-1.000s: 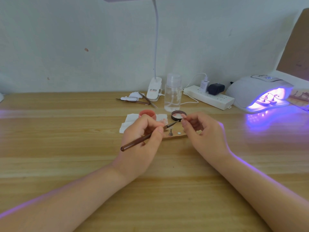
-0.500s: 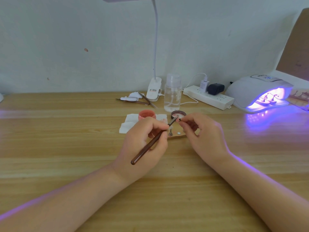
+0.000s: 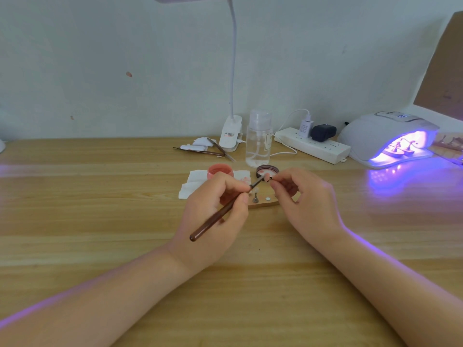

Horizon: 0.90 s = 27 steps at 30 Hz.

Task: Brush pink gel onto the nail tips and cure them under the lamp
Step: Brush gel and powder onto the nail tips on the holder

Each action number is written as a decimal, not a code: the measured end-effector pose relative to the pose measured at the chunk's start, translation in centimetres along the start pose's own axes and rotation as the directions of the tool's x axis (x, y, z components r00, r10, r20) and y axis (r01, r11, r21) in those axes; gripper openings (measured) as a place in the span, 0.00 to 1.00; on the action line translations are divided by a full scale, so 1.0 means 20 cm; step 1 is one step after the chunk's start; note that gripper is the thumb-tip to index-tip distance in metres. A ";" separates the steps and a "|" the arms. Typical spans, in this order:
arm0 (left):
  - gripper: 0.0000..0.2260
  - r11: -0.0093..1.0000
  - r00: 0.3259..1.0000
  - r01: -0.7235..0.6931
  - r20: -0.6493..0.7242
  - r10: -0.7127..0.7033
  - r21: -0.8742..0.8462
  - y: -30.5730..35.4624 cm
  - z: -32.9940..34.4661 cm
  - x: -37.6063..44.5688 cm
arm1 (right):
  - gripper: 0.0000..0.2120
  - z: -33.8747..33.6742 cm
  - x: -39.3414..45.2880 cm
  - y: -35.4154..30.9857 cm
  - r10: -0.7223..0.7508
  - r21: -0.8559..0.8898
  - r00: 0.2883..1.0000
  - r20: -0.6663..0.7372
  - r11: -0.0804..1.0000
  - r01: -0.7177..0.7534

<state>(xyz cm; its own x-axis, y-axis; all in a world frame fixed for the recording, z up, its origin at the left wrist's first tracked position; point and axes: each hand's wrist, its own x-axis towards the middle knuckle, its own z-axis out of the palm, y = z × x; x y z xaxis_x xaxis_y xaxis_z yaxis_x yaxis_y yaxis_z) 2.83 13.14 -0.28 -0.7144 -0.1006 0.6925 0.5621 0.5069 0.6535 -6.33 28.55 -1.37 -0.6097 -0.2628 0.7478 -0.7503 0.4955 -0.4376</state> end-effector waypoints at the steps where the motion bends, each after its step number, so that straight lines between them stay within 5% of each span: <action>1: 0.11 0.999 0.999 0.033 0.004 -0.033 -0.012 0.00 0.00 0.00 | 0.02 0.00 0.00 0.00 0.000 0.001 1.000 0.001 1.000 0.000; 9: 0.07 1.000 1.000 0.004 0.011 -0.004 -0.010 0.01 -0.01 0.00 | 0.01 0.00 0.00 -0.01 0.122 0.113 0.993 0.004 0.986 -0.121; 21: 0.08 0.976 0.987 0.154 -0.022 -0.159 -0.156 -0.02 0.01 0.01 | 0.04 -0.01 0.00 -0.02 0.103 0.170 0.994 0.033 0.980 -0.107; 27: 0.06 0.982 0.996 0.089 -0.009 -0.091 -0.166 -0.04 0.00 0.00 | 0.04 0.00 0.00 -0.01 0.141 0.227 0.990 0.012 0.964 -0.140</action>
<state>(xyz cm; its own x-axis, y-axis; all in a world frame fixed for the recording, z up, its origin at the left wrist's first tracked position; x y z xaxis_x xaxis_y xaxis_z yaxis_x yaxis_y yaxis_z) 2.39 12.83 -0.75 -0.7588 -0.1546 0.6327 0.5580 0.3466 0.7540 -6.11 28.34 -1.30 -0.7123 -0.2006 0.6726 -0.6960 0.3261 -0.6398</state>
